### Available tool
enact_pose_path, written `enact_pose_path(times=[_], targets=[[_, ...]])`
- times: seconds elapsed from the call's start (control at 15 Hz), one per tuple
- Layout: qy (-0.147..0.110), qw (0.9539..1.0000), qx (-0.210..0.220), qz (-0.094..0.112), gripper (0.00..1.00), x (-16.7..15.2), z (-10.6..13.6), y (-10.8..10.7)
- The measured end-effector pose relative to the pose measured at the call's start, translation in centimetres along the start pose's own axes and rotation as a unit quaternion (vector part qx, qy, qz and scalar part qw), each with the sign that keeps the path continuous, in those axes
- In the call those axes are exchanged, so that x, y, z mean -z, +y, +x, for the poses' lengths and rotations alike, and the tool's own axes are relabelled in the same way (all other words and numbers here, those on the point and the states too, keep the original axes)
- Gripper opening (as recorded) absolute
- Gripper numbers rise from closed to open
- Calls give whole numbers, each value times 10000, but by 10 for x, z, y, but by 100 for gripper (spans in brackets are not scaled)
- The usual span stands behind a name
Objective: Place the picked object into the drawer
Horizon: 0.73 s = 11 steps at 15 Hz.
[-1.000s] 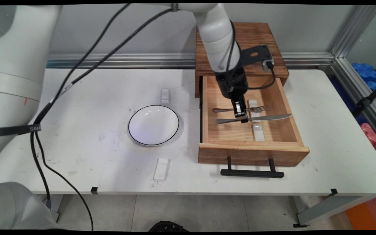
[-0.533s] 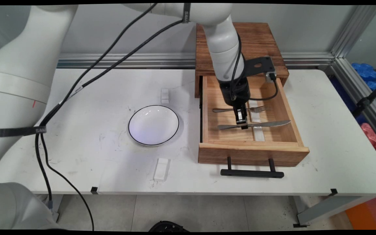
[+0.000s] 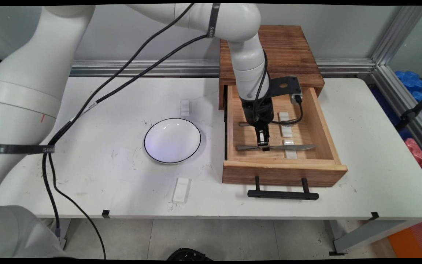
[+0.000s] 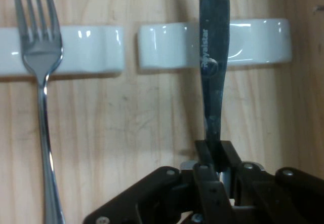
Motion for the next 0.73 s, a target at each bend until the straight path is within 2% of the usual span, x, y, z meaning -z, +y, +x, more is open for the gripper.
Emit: enact_pose_path(times=[0.07,0.13,0.73], targets=[[-11,10000,-3,0,0,-1,0,0],[-21,10000,-9,2,100,-3,-1,-1],[22,10000,-7,-5,100,-7,-1,-6]])
